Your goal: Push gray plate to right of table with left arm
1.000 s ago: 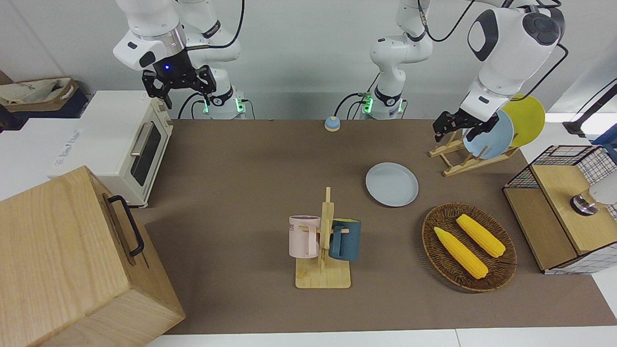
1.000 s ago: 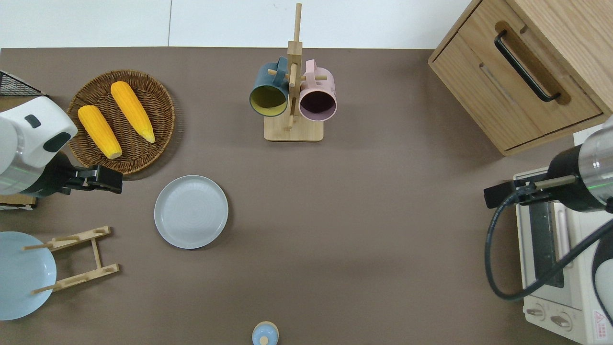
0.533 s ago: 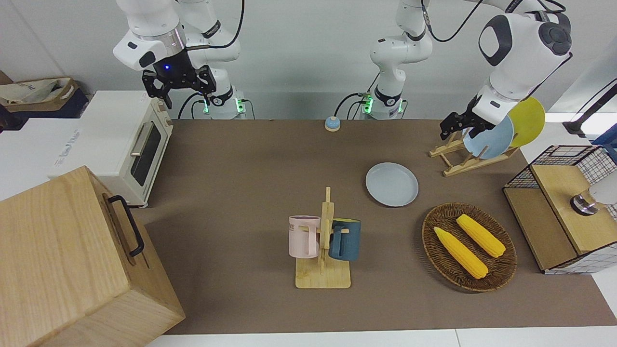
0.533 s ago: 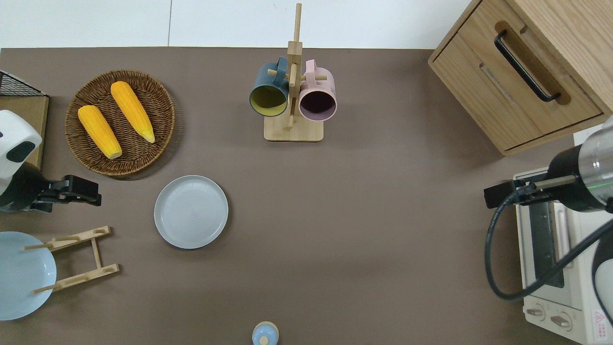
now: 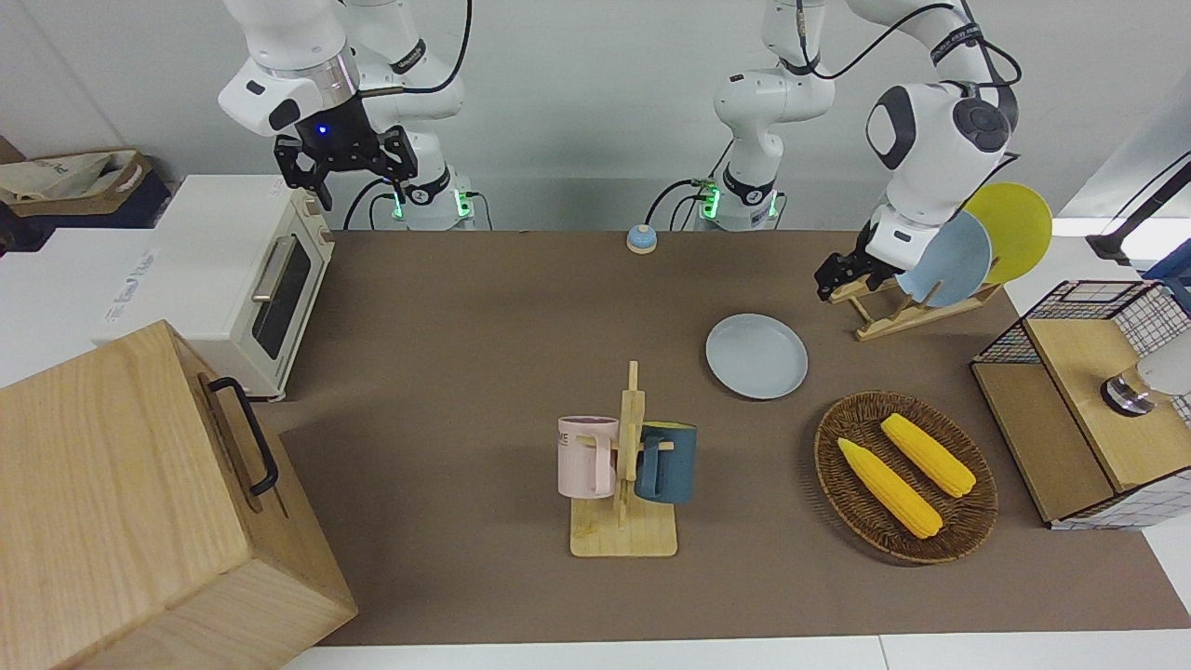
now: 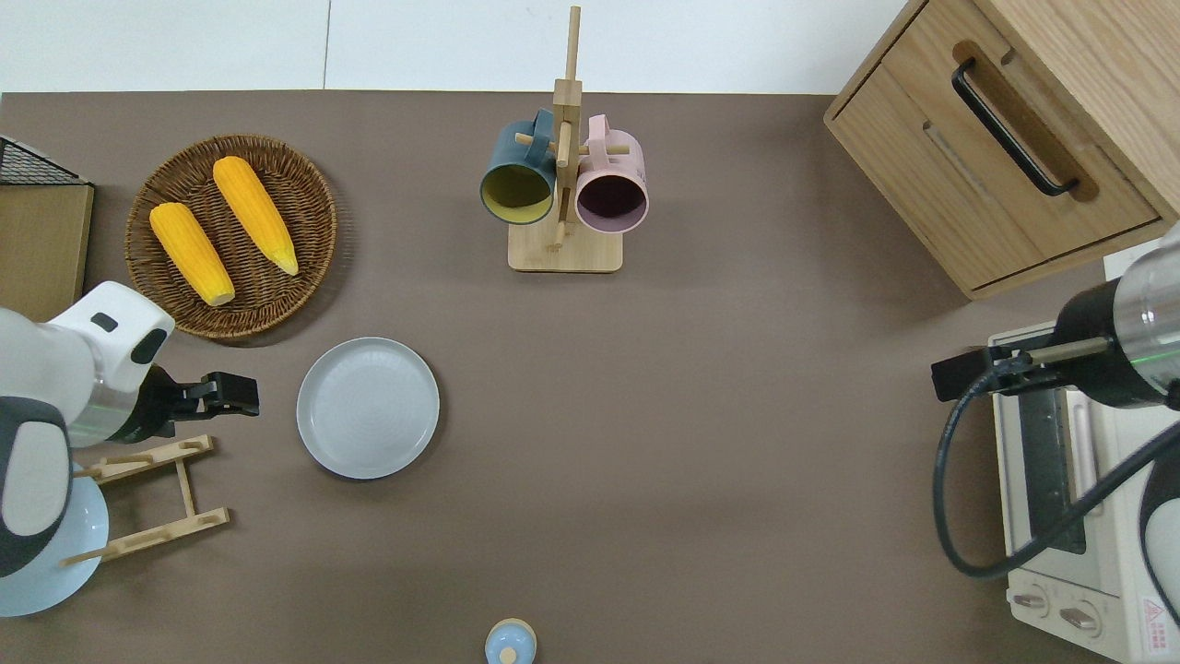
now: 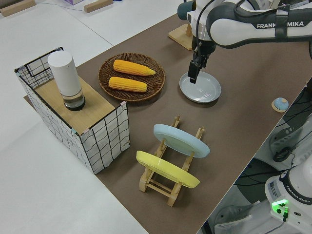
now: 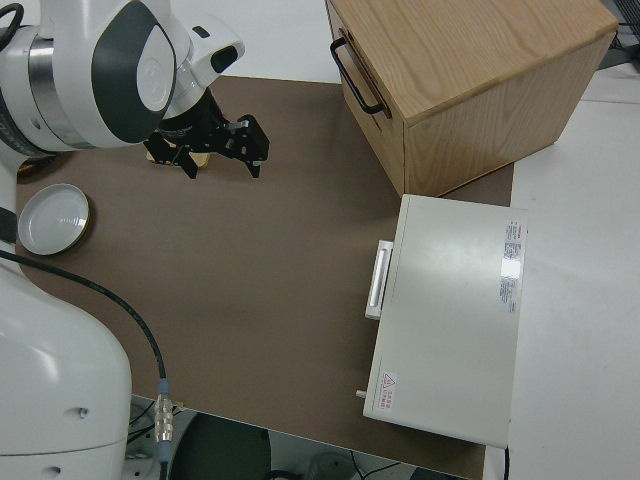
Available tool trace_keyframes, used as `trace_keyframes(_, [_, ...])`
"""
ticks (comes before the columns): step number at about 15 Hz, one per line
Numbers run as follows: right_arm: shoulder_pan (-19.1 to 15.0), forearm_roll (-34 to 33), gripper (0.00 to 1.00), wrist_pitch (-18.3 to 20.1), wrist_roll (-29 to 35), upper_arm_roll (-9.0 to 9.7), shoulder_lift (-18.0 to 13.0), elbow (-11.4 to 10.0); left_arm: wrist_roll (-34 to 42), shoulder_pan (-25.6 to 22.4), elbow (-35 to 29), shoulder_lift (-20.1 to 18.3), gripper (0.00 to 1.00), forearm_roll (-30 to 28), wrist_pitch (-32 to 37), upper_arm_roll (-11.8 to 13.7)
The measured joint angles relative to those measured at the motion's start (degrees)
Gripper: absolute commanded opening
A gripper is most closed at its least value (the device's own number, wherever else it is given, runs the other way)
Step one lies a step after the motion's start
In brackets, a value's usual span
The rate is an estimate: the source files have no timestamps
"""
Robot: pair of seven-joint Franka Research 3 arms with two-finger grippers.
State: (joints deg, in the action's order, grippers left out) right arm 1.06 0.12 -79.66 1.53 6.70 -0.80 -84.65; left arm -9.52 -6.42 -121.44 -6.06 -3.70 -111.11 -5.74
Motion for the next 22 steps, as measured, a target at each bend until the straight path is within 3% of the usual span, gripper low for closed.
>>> trace_keyframes(3, [0.0, 0.0, 0.983, 0.0, 0.0, 0.00, 0.0, 0.0, -4.3, 0.4, -7.5, -1.0, 0.99, 0.0, -7.8, -3.0])
trace_keyframes(11, [0.0, 0.0, 0.983, 0.0, 0.0, 0.00, 0.0, 0.0, -4.6, 0.6, -19.0, -2.3, 0.99, 0.0, -21.0, -3.0])
trace_keyframes(15, [0.0, 0.0, 0.983, 0.0, 0.0, 0.00, 0.0, 0.0, -4.6, 0.7, -23.3, -2.3, 0.99, 0.0, -26.2, -3.2])
trace_keyframes(22, [0.0, 0.0, 0.983, 0.0, 0.0, 0.00, 0.0, 0.0, -4.6, 1.2, -25.5, -1.4, 0.99, 0.0, -30.5, -3.6])
